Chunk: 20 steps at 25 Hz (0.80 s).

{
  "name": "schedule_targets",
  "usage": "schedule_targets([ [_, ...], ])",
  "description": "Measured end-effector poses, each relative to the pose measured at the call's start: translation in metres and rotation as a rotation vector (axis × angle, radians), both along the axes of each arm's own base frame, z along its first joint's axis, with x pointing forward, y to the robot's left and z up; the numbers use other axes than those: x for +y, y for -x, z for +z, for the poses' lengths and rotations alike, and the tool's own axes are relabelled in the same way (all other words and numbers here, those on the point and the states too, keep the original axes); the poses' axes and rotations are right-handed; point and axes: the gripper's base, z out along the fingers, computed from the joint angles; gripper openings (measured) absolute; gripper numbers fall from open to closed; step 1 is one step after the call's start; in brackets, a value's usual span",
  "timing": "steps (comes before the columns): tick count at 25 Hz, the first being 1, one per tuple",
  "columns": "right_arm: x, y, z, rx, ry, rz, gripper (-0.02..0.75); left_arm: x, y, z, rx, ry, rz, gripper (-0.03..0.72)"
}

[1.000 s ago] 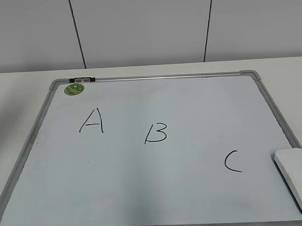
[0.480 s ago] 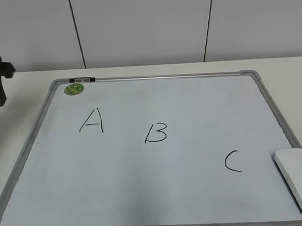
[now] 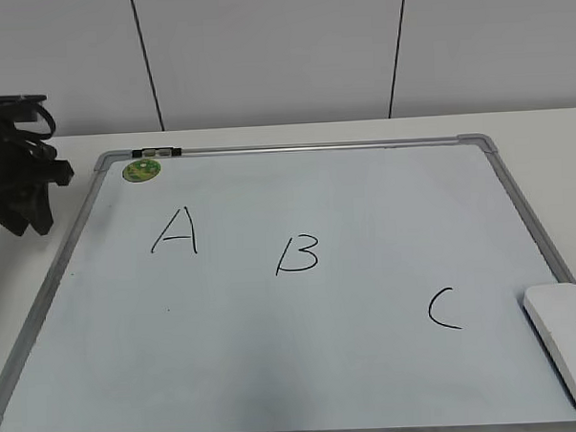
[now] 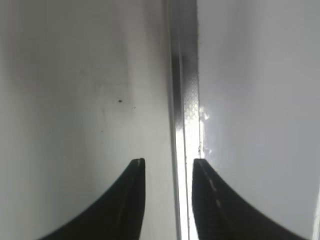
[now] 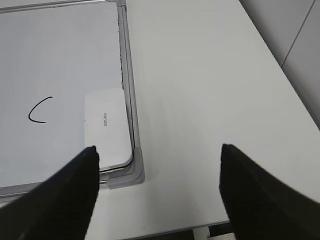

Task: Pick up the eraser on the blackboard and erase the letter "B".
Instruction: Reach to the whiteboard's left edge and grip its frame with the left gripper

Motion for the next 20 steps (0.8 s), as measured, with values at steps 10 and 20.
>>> schedule_targets([
  [10,0.0,0.0,0.0,0.0,0.0,0.0,0.554,-0.003,-0.02,-0.038,0.047,0.026,0.014,0.241],
  [20,0.0,0.0,0.0,0.0,0.0,0.0,0.554,-0.004,-0.022,-0.046,0.058,0.025,0.015,0.209],
])
